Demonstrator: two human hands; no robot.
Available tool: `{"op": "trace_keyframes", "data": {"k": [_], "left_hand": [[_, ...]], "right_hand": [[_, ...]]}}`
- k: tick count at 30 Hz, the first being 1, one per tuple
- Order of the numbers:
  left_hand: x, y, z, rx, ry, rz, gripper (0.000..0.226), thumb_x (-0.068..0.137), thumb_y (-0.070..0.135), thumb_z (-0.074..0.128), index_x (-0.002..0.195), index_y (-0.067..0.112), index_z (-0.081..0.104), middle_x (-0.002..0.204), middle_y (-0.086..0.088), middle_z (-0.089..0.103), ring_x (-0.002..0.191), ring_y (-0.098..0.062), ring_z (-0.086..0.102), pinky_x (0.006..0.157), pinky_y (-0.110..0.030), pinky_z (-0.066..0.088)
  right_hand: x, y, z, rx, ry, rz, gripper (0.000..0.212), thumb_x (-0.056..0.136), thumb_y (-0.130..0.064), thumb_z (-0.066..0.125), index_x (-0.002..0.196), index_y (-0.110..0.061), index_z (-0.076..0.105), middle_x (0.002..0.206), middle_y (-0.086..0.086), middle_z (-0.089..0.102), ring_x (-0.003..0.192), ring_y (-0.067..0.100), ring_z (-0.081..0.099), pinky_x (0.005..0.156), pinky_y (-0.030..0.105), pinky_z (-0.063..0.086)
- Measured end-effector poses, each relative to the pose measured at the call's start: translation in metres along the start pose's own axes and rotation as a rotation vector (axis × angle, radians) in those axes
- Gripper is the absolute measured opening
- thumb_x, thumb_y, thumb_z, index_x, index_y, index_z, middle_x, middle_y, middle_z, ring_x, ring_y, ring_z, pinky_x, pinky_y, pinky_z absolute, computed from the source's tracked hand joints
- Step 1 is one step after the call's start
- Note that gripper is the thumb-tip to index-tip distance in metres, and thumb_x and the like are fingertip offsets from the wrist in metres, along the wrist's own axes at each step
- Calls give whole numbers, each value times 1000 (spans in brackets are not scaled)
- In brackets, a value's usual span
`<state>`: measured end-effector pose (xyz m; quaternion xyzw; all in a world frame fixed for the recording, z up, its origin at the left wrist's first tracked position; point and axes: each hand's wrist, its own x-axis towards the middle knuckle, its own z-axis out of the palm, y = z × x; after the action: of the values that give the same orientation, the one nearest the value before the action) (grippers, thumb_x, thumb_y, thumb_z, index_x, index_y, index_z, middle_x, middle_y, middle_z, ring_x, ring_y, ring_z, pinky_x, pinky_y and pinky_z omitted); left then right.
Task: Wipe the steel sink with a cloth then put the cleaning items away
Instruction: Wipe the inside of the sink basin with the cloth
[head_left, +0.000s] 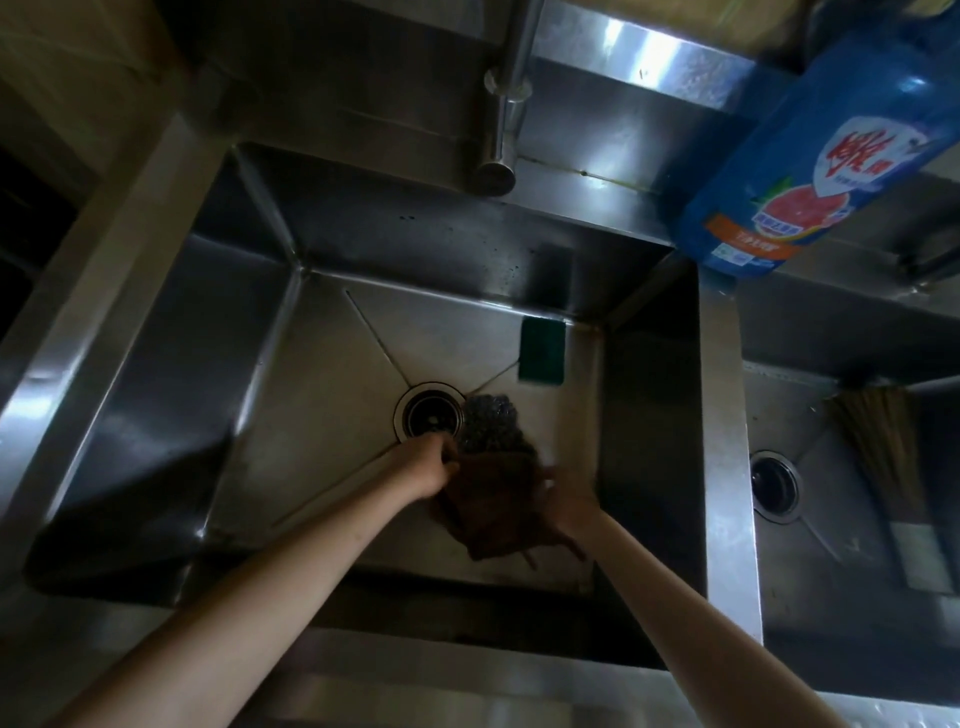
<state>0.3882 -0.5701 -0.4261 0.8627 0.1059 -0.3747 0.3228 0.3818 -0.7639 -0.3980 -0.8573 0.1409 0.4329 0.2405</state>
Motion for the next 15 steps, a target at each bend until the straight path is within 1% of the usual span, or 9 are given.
{"op": "trace_keyframes", "data": {"k": [2,3,4,5,7,9,11,13,15], "left_hand": [[3,-1,0,2,14,7,24,94,23,55,117,17,55,116,-7,59,102,-24,58,79,-30,44],[4,-1,1,0,14,10,25,94,23,54,118,16,55,118,-8,59,104,-24,57,79,-30,43],[5,-3,2,4,12,17,26,94,22,54,119,15,54,120,-8,58,106,-25,57,79,-29,42],[6,-4,2,11,10,23,27,94,21,54,121,14,54,121,-9,58,108,-25,56,80,-28,41],[8,-8,2,13,1,26,28,94,18,54,122,12,53,124,-10,58,111,-26,56,83,-28,42],[10,-10,1,-7,-21,23,26,94,15,54,119,10,54,124,-11,57,112,-26,55,86,-30,43],[14,-10,0,-9,-45,22,23,94,14,53,117,10,55,123,-12,57,111,-27,55,87,-33,44],[17,-10,-2,2,-58,23,22,94,14,52,115,9,55,121,-13,58,109,-28,55,87,-35,44],[19,-11,-5,20,-49,25,22,94,13,52,115,9,55,119,-12,58,108,-29,55,85,-35,43]], "right_hand": [[3,-1,0,-144,62,-157,47,97,-11,45,143,-11,36,140,13,45,127,29,46,108,32,35],[4,-3,0,-201,77,-229,53,97,-12,45,147,-18,29,143,11,41,127,29,45,109,33,34],[9,-2,1,-269,75,-293,58,96,-11,46,148,-25,26,146,10,36,129,30,43,110,36,35],[12,-3,2,-343,48,-318,61,94,-11,47,148,-30,26,149,9,31,131,31,40,110,40,35],[25,-6,5,-472,-39,-308,59,93,-17,47,146,-35,29,155,4,22,138,33,30,112,46,32],[38,-6,9,-509,-110,-265,61,91,-19,48,145,-39,28,157,-1,17,142,32,22,113,48,30],[41,-12,9,-464,-102,-259,62,89,-16,49,145,-36,30,156,0,21,143,32,20,113,50,27],[33,-24,3,-404,-83,-262,60,89,-11,49,143,-30,32,151,3,29,140,32,24,113,52,25],[35,-29,-1,-368,-76,-216,62,90,-10,48,145,-28,28,150,8,29,141,33,22,113,54,23]]}}
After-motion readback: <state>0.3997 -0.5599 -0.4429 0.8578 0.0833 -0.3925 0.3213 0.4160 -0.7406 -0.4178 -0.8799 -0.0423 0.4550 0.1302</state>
